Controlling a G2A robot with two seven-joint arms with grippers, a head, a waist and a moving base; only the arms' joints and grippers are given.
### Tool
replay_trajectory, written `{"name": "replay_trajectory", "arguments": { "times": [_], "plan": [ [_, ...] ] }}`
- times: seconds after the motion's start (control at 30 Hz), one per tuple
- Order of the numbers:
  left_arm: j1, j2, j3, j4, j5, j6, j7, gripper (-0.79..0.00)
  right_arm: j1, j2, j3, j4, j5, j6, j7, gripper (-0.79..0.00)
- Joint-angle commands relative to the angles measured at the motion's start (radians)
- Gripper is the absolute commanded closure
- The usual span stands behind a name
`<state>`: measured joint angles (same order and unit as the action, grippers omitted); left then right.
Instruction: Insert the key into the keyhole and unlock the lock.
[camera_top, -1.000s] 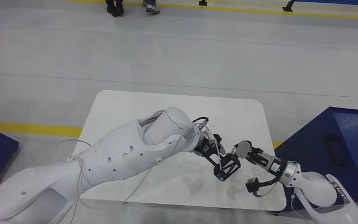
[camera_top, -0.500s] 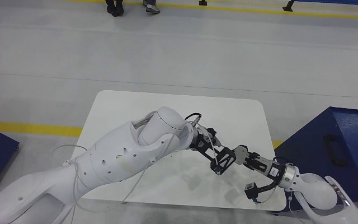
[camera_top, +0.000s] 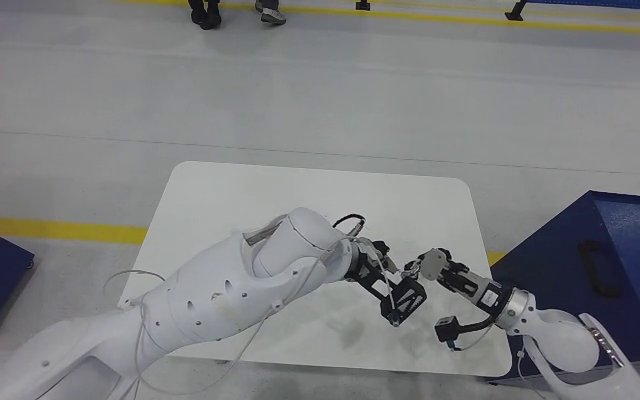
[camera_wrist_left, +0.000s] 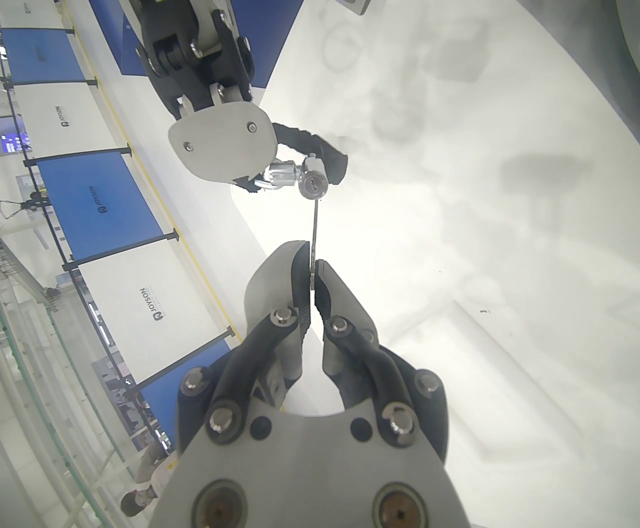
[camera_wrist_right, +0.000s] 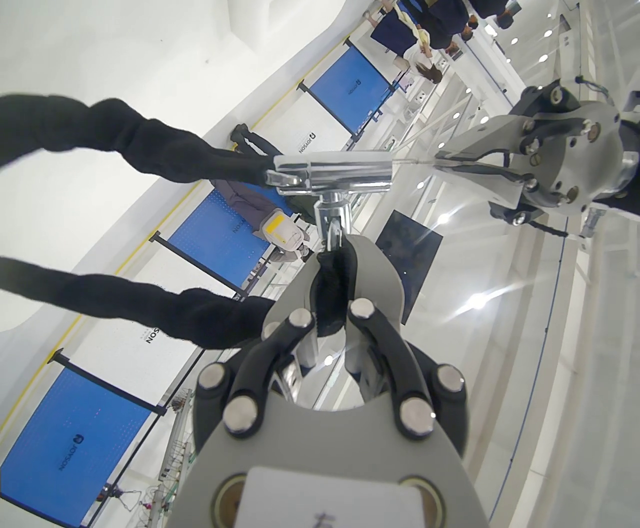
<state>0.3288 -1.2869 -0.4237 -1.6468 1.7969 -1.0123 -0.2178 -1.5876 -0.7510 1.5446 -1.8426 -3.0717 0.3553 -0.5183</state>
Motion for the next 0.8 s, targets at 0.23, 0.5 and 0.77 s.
{"name": "replay_trajectory", "arguments": {
  "times": [0.23,0.5,0.77],
  "plan": [
    [-0.003,-0.01,0.004,0.006,0.01,0.0,0.017,0.0,0.001,0.008,-0.01,-0.002,0.0,-0.015,0.031,0.0],
    [-0.01,-0.018,0.012,0.018,0.023,0.0,0.064,0.0,0.0,0.015,-0.022,-0.005,0.0,-0.026,0.048,0.0],
    [-0.005,-0.022,0.004,0.022,0.037,0.0,0.061,0.0,-0.01,0.021,-0.026,-0.011,0.0,-0.019,0.054,0.0]
  ]
}}
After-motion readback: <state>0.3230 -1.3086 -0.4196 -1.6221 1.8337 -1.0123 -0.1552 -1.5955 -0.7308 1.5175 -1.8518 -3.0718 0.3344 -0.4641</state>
